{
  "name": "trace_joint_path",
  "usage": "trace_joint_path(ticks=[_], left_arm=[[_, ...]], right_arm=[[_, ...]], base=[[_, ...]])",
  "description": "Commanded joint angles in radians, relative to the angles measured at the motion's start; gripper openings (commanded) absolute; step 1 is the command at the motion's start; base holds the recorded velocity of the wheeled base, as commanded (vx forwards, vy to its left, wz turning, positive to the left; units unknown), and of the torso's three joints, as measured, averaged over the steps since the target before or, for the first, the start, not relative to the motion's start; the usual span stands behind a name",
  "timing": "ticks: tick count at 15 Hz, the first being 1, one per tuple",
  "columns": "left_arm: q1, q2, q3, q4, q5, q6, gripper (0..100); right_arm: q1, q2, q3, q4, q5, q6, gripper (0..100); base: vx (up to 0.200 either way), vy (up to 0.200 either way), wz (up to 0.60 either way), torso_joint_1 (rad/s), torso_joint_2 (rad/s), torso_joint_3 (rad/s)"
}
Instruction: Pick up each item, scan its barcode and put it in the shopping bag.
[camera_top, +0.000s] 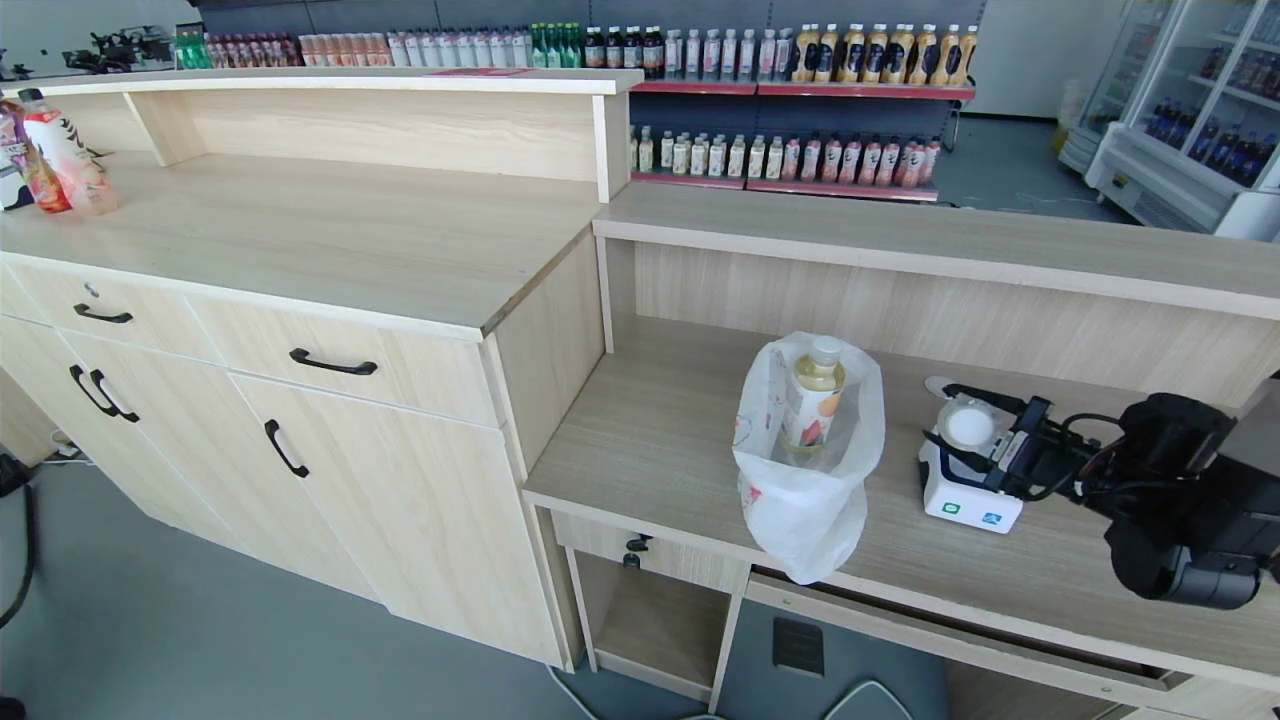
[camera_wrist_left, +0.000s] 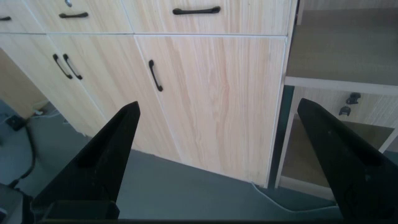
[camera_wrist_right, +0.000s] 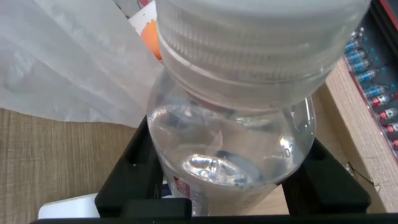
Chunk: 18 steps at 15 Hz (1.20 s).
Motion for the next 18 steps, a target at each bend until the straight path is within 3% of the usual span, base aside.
trace_joint_path(ticks=[1,10,13,15,17,18], left_arm=[[0.000,0.000,0.000,-0.001,0.000,0.000,100],[0.000,0.000,0.000,-0.001,0.000,0.000,100],[0.000,0.000,0.000,-0.001,0.000,0.000,100],[0.000,0.000,0.000,-0.001,0.000,0.000,100],[0.000,0.000,0.000,-0.001,0.000,0.000,100],[0.000,0.000,0.000,-0.001,0.000,0.000,100]], right_arm=[[0.001,0.009,-0.002,-0.001,0.000,-0.001,0],[0.001,0.013,-0.013,-0.001,0.008,0.007,0],[0.004,-0.156,-0.013,0.001,-0.027,0.170,0],[0.001,-0.313,0.072,0.011,-0.168,0.294,0],[-0.048,-0.491,0.170,0.048,-0.438,0.441,0],[-0.059,-0.547,0.201,0.099,-0.506,0.443,0]], base=[[0.000,0.000,0.00,0.000,0.00,0.000],[0.000,0.000,0.00,0.000,0.00,0.000],[0.000,0.000,0.00,0.000,0.00,0.000],[0.000,0.000,0.00,0.000,0.00,0.000],[0.000,0.000,0.00,0.000,0.00,0.000],[0.000,0.000,0.00,0.000,0.00,0.000]])
